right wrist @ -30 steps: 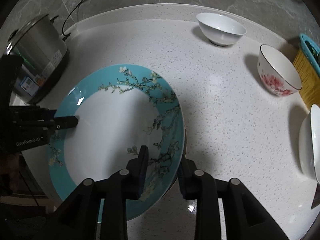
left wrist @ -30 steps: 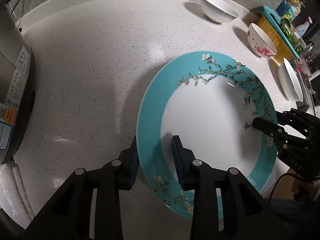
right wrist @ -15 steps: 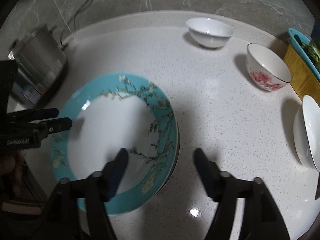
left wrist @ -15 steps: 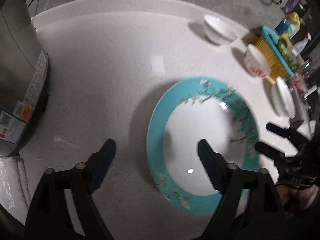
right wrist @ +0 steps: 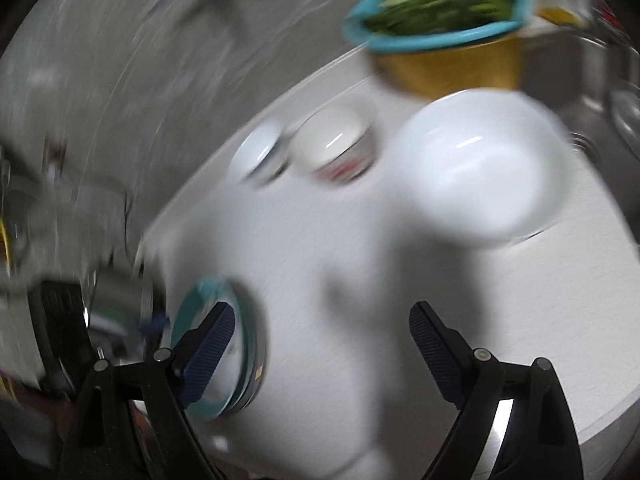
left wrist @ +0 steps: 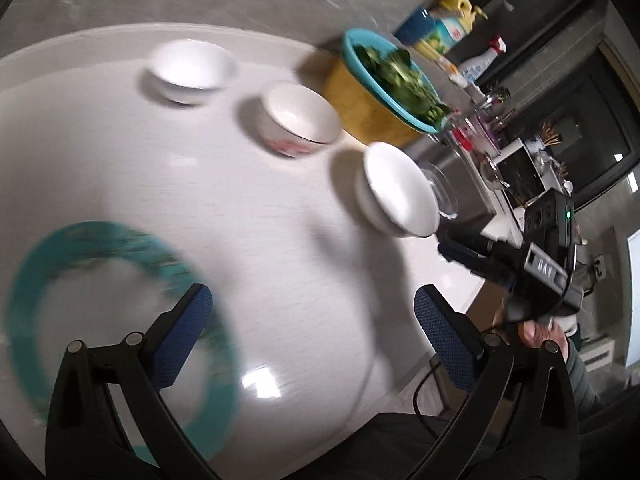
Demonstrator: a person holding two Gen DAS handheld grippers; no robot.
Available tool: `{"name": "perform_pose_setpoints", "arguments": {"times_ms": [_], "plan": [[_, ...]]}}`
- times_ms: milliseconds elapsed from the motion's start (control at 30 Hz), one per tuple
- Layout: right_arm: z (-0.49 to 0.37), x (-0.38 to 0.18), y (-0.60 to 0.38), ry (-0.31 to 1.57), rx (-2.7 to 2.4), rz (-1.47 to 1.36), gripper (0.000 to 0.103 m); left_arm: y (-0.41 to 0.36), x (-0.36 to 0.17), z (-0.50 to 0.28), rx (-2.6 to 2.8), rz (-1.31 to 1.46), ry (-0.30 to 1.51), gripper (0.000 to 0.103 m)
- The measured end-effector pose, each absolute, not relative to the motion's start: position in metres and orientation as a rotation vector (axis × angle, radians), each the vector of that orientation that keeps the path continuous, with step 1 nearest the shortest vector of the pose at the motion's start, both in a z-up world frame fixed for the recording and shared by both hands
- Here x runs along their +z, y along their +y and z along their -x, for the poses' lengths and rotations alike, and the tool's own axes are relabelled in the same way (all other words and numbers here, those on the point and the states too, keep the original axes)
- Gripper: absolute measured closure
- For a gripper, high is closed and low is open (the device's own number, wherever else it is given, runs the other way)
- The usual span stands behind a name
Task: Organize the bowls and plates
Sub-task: 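Move both grippers to the rim of the large white bowl, then close both grippers on the white bowl rim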
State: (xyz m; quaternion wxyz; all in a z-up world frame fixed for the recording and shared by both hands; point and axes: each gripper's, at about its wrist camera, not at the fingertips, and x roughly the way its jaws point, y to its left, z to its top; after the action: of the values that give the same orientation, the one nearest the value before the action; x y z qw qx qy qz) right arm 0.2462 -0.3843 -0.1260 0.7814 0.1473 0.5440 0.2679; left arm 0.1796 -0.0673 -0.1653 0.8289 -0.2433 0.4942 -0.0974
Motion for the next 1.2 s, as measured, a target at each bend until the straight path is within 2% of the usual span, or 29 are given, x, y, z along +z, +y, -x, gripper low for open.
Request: {"name": "perform_pose_setpoints", "arguments": {"times_ms": [200,433,667,833,867,900,933,967,1000,1067,1100,1200], "plan": [[-0.317,-0.127,-0.457,1.171,0.538,-0.309,0.012,-0.141,-0.192,-0.252,-0.161,0.559,1.076,0.0],[-0.374,-0.134,-0.491,1.237,0.577,-0.254,0.012,-0.2,-0.219,-0.329,-0.089,0.49,1.117,0.001],[-0.4,-0.157,-0.491,1.315,0.647,-0.201,0.012,-0.224,-0.251,-0.374,0.021,0.422,1.179,0.001],[-0.407,-0.173,-0.477,1.341,0.694,-0.149,0.015,-0.225,-0.266,-0.385,0.062,0.359,1.204,0.005],[-0.408,-0.177,-0.476,1.351,0.696,-0.146,0.017,-0.227,-0.27,-0.389,0.066,0.352,1.212,0.014],[-0.41,-0.181,-0.474,1.363,0.694,-0.144,0.019,-0.227,-0.275,-0.393,0.063,0.359,1.226,0.031],[-0.411,-0.185,-0.473,1.375,0.692,-0.142,0.022,-0.227,-0.279,-0.395,0.065,0.365,1.239,0.039],[-0.413,-0.189,-0.472,1.387,0.688,-0.136,0.026,-0.227,-0.285,-0.397,0.075,0.372,1.253,0.054],[-0.415,-0.192,-0.471,1.396,0.681,-0.134,0.029,-0.226,-0.289,-0.4,0.079,0.379,1.262,0.064],[-0.418,-0.198,-0.47,1.417,0.677,-0.134,0.041,-0.227,-0.296,-0.406,0.07,0.399,1.267,0.065],[-0.419,-0.2,-0.468,1.422,0.675,-0.127,0.043,-0.228,-0.297,-0.409,0.07,0.4,1.266,0.068],[-0.423,-0.208,-0.463,1.452,0.675,-0.103,0.065,-0.233,-0.299,-0.412,0.046,0.408,1.265,0.078]]}}
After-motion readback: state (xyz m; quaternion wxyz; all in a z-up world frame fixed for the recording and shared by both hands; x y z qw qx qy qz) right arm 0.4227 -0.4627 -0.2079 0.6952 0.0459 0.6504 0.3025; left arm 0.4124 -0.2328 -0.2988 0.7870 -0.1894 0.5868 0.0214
